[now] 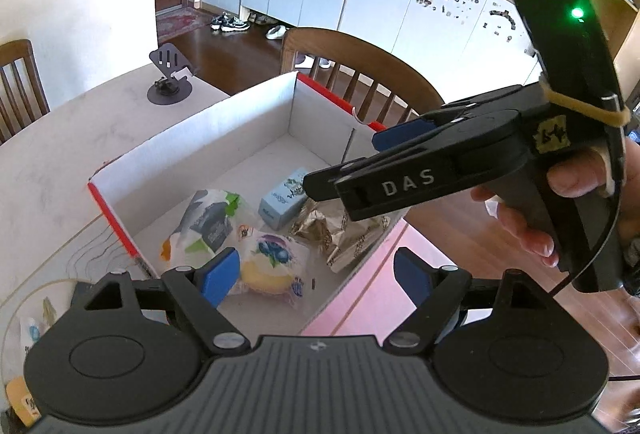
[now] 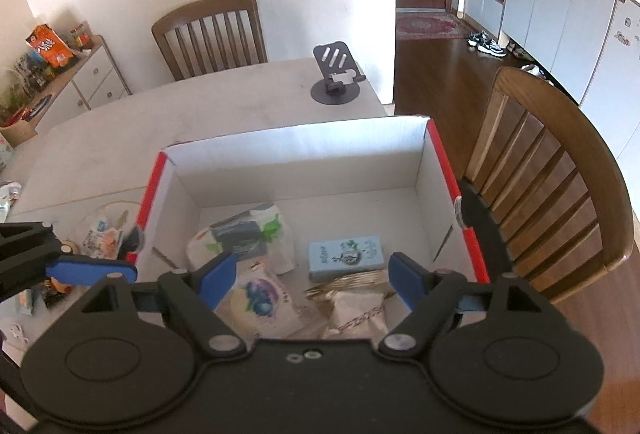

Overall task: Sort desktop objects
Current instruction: 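Move both open tools back toward the snacks on the mat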

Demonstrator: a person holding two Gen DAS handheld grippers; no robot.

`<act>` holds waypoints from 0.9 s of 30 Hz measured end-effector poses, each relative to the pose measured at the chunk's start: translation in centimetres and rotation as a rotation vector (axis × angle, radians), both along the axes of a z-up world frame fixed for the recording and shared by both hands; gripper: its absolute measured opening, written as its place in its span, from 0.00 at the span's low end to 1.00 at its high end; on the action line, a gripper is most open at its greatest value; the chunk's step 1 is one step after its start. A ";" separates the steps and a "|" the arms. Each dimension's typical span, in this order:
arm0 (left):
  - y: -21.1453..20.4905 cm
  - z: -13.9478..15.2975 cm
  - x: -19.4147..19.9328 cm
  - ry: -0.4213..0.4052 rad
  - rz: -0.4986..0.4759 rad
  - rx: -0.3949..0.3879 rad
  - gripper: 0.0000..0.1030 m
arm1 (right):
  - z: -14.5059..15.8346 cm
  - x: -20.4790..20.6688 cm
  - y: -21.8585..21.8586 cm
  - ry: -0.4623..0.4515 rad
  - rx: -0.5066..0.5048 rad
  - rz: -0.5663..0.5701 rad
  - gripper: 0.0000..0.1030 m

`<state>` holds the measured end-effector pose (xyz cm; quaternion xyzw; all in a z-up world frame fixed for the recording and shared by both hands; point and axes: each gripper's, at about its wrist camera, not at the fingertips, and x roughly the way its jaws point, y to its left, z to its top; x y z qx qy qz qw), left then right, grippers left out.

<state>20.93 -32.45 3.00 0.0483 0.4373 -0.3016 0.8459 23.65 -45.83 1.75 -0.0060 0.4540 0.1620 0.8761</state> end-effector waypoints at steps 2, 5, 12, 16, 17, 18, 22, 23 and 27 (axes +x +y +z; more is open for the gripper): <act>0.4 0.1 -0.5 -0.008 -0.009 -0.001 0.85 | 0.5 -0.8 0.1 -0.014 0.014 -0.001 0.81; 1.2 0.2 -1.2 -0.022 -0.007 -0.005 0.98 | 1.0 -1.8 0.4 -0.027 0.035 -0.004 0.82; 3.8 0.7 -2.7 -0.048 0.023 -0.027 1.00 | 1.8 -4.0 1.8 -0.064 0.026 -0.017 0.83; 5.6 0.9 -3.8 -0.082 0.054 -0.020 1.00 | 1.9 -5.1 2.6 -0.080 0.028 -0.034 0.83; 6.0 1.0 -4.1 -0.088 0.064 -0.020 1.00 | 1.9 -5.4 2.8 -0.082 0.030 -0.037 0.83; 6.6 1.0 -4.4 -0.090 0.072 -0.023 1.00 | 1.9 -5.8 3.1 -0.087 0.033 -0.039 0.83; 8.8 0.6 -5.6 -0.064 0.102 -0.032 1.00 | 1.9 -6.9 4.5 -0.098 0.039 -0.039 0.83; 9.4 0.4 -5.9 -0.064 0.113 -0.019 1.00 | 1.8 -7.1 4.9 -0.100 0.038 -0.037 0.83; 11.5 -0.4 -7.1 -0.048 0.145 -0.022 1.00 | 1.6 -8.2 6.7 -0.094 0.050 -0.013 0.83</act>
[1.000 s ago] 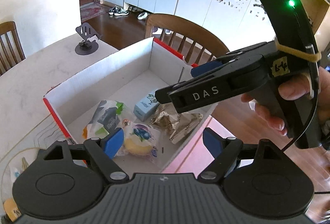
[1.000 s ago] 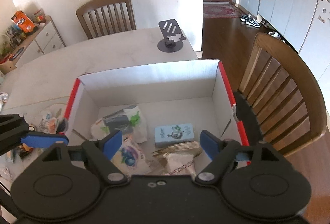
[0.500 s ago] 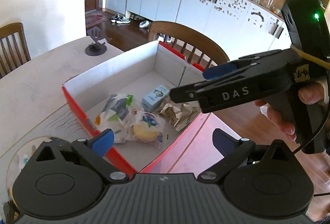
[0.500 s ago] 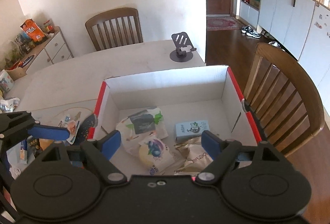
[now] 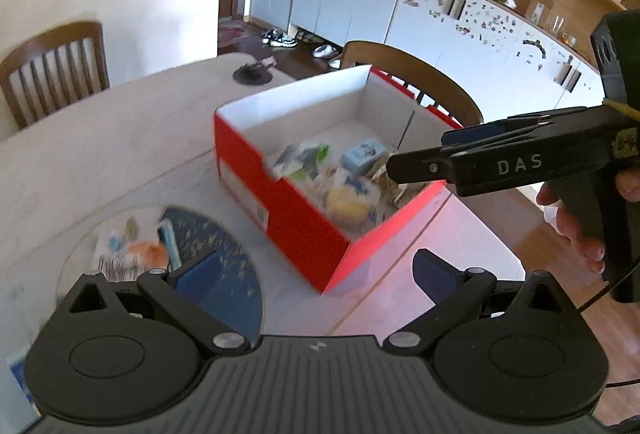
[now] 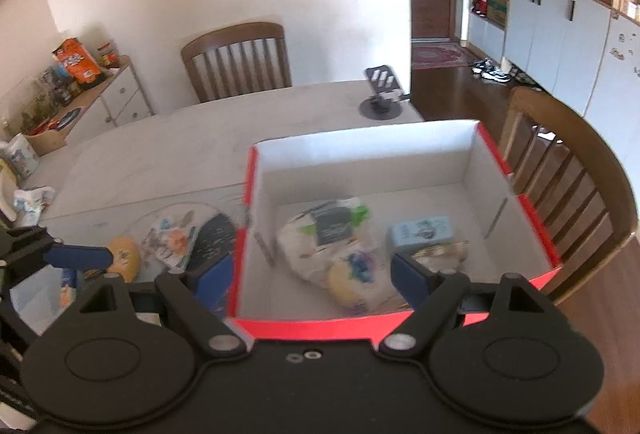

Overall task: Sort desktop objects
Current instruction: 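Move both open tools back toward the snacks on the mat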

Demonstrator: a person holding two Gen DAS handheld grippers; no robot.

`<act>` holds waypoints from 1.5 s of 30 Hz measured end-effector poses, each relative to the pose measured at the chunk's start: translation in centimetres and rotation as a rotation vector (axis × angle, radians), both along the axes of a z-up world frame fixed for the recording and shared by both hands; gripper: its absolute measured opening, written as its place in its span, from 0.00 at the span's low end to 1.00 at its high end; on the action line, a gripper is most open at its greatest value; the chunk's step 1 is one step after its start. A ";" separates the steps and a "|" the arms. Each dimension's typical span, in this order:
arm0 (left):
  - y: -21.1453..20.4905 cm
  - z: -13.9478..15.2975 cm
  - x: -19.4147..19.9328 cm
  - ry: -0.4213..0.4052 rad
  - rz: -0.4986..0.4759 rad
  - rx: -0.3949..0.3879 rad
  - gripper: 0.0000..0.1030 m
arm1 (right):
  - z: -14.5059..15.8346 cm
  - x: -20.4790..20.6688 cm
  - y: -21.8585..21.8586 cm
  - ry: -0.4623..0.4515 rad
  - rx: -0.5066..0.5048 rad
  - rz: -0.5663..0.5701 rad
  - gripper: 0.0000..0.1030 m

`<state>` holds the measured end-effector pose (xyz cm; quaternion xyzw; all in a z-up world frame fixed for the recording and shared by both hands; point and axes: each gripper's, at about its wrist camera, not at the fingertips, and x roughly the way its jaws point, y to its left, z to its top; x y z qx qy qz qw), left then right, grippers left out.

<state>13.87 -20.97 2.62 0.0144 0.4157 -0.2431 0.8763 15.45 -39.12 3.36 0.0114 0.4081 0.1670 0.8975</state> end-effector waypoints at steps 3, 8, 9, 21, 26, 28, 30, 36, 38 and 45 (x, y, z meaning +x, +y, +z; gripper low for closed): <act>1.3 -0.2 -1.1 -0.005 0.006 0.003 1.00 | -0.2 -0.8 1.4 0.007 0.010 0.008 0.83; 3.8 0.0 -2.9 -0.039 0.031 0.037 1.00 | -0.2 -2.3 3.8 0.006 0.005 0.027 0.83; 4.4 0.1 -3.3 -0.046 0.037 0.036 1.00 | -0.2 -2.5 4.3 0.006 0.006 0.032 0.83; 11.6 -0.2 -6.1 -0.052 0.154 0.031 1.00 | -0.9 -4.7 10.7 0.025 0.014 0.101 0.83; 14.3 -0.6 -6.5 -0.035 0.198 0.029 1.00 | -1.4 -4.9 13.4 0.038 0.016 0.130 0.83; 15.1 -1.0 -6.6 -0.029 0.211 0.031 1.00 | -1.4 -4.9 14.3 0.039 0.018 0.144 0.83; 16.0 -1.4 -6.7 -0.017 0.229 0.033 1.00 | -1.5 -4.8 15.3 0.039 0.019 0.157 0.83; 18.5 -2.7 -6.6 -0.002 0.300 0.037 1.00 | -2.2 -4.1 17.7 0.049 0.019 0.182 0.83; 19.2 -3.1 -6.5 0.002 0.326 0.038 1.00 | -2.5 -3.9 18.3 0.054 0.025 0.195 0.83; 21.8 -5.0 -5.2 0.046 0.426 0.052 1.00 | -3.7 -2.4 20.1 0.073 0.018 0.208 0.83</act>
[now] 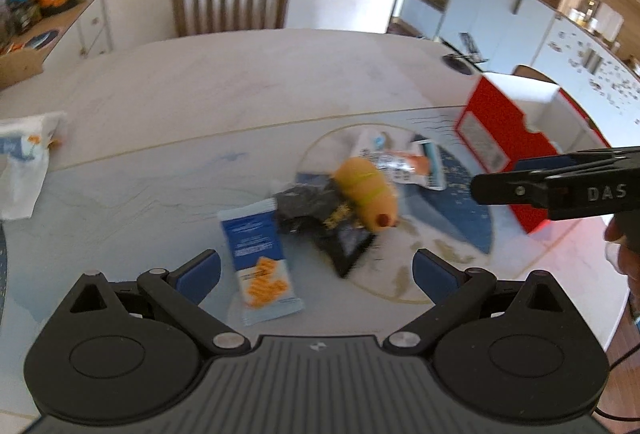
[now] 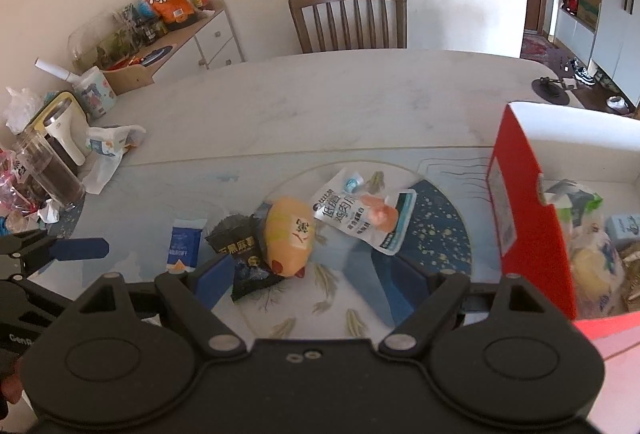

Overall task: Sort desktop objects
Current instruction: 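Move both open tools back toward the snacks on the mat, then grasp the blue sea-salt biscuit pack with the left tool while the right tool grasps the orange toy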

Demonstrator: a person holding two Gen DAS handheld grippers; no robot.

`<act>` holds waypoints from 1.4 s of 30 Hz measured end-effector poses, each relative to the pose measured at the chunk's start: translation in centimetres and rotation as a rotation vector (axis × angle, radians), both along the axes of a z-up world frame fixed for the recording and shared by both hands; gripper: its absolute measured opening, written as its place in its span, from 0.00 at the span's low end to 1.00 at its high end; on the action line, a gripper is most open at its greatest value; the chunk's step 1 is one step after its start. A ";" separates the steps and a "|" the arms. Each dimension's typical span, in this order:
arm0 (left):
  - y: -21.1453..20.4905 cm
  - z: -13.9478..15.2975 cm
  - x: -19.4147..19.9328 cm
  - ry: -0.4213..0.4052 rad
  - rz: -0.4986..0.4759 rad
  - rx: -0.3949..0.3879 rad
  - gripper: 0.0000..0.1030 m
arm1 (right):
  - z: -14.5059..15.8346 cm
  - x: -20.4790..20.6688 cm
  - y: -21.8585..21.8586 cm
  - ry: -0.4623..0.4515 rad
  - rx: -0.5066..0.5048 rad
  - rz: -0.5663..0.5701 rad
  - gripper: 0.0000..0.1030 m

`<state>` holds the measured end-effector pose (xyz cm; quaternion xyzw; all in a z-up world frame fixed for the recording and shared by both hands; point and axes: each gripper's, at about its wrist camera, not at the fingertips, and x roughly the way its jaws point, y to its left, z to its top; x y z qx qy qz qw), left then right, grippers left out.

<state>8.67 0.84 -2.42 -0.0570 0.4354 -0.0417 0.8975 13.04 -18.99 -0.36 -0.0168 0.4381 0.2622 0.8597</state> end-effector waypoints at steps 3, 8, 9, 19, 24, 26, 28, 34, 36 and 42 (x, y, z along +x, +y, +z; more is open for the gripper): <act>0.8 -1.0 0.7 0.016 0.023 0.007 1.00 | -0.6 0.7 0.6 0.012 -0.004 0.000 0.83; 1.8 -2.7 1.8 0.043 0.063 0.005 1.00 | -1.8 1.6 1.4 0.044 0.000 0.002 0.82; 2.0 -3.1 2.1 0.049 0.067 0.004 1.00 | -2.1 1.8 1.7 0.050 -0.004 0.005 0.81; 2.7 -4.9 3.6 0.054 0.094 0.018 0.99 | -4.3 4.2 3.8 0.091 -0.035 0.016 0.81; 2.8 -5.4 4.2 0.051 0.086 0.021 0.99 | -5.4 4.9 4.8 0.108 -0.048 0.027 0.80; 2.8 -5.6 4.3 0.055 0.083 0.022 0.99 | -5.8 5.1 5.0 0.115 -0.052 0.028 0.80; 2.8 -5.8 4.5 0.057 0.082 0.023 0.99 | -6.1 5.3 5.2 0.121 -0.058 0.026 0.80; 2.8 -6.4 5.0 0.050 0.088 0.038 0.94 | -6.9 6.0 5.4 0.138 -0.068 0.021 0.77; 2.7 -6.6 5.1 0.052 0.085 0.041 0.92 | -7.1 6.2 5.5 0.142 -0.067 0.019 0.77; 2.5 -7.2 5.3 0.061 0.081 0.052 0.83 | -7.6 6.5 6.0 0.161 -0.057 0.036 0.64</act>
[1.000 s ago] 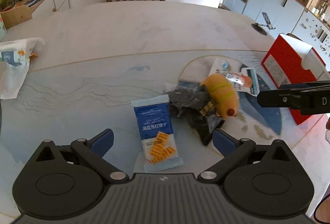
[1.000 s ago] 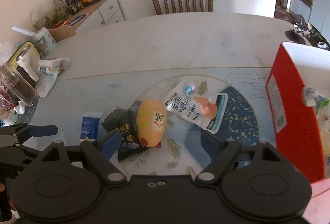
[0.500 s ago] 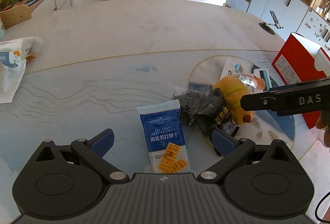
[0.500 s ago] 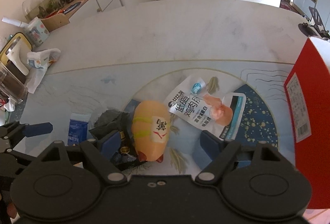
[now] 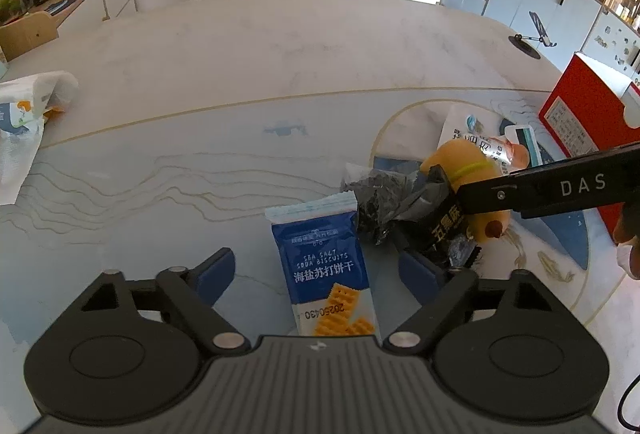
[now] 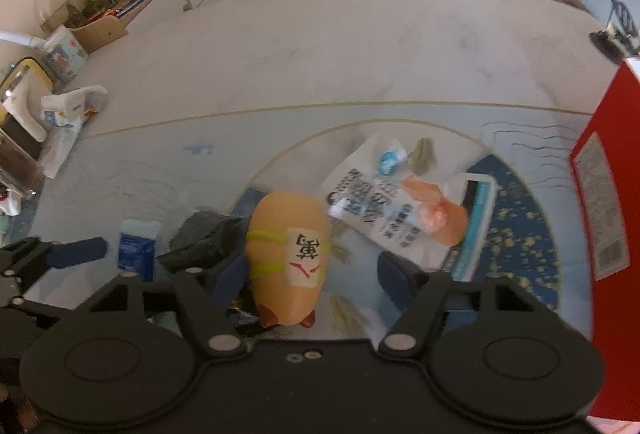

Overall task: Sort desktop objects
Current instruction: 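Grasp the blue sea-salt biscuit pack with the left tool while the right tool grasps the orange toy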

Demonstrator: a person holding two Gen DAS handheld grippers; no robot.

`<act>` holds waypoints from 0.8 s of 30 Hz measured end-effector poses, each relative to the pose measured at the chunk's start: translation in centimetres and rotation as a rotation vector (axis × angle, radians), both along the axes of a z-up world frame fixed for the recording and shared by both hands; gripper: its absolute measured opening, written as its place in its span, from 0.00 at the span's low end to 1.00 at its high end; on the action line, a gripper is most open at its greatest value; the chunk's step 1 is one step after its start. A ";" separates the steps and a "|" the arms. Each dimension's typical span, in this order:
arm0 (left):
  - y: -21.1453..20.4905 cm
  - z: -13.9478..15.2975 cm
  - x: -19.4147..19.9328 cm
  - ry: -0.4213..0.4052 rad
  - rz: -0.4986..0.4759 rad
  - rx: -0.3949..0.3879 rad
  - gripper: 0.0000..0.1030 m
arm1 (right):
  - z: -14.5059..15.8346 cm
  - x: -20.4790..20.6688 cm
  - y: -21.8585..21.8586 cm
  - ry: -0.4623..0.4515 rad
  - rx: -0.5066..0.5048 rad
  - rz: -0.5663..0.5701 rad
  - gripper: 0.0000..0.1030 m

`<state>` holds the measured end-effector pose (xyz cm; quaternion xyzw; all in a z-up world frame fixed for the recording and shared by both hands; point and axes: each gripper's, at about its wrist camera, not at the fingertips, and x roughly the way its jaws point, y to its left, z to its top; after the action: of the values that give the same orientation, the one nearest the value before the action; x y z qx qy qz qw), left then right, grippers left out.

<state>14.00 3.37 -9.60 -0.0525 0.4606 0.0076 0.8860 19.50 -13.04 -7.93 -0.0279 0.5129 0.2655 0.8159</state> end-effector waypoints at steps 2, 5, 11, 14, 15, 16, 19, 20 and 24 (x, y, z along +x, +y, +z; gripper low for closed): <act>0.0 -0.2 0.1 0.004 0.000 0.003 0.77 | 0.0 -0.1 0.2 0.000 0.001 0.009 0.62; 0.0 -0.3 0.2 0.010 -0.004 0.006 0.66 | -0.1 -0.1 0.5 0.003 0.004 0.018 0.59; -0.1 -0.4 0.3 0.018 -0.002 0.012 0.57 | -0.2 -0.1 0.6 0.010 0.014 0.031 0.53; -0.2 -0.5 0.3 0.027 -0.009 0.009 0.47 | -0.2 -0.1 0.7 0.012 0.017 0.033 0.52; -0.3 -0.5 0.3 0.027 -0.011 0.015 0.45 | -0.3 -0.2 0.7 0.012 0.017 0.034 0.51; -0.3 -0.5 0.3 0.028 -0.012 0.019 0.45 | -0.2 -0.2 0.8 0.010 0.017 0.036 0.49; -0.3 -0.5 0.3 0.031 -0.012 0.019 0.44 | -0.2 -0.3 0.9 0.008 0.023 0.046 0.43; -0.3 -0.4 0.3 0.032 -0.012 0.020 0.43 | -0.2 -0.3 0.9 0.009 0.026 0.048 0.43; -0.1 -0.3 0.2 0.035 -0.010 0.010 0.41 | -0.2 -0.3 1.0 0.007 0.026 0.046 0.41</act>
<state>14.21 3.30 -9.94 -0.0458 0.4761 0.0062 0.8782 19.16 -12.03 -8.12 -0.0281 0.5116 0.2912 0.8079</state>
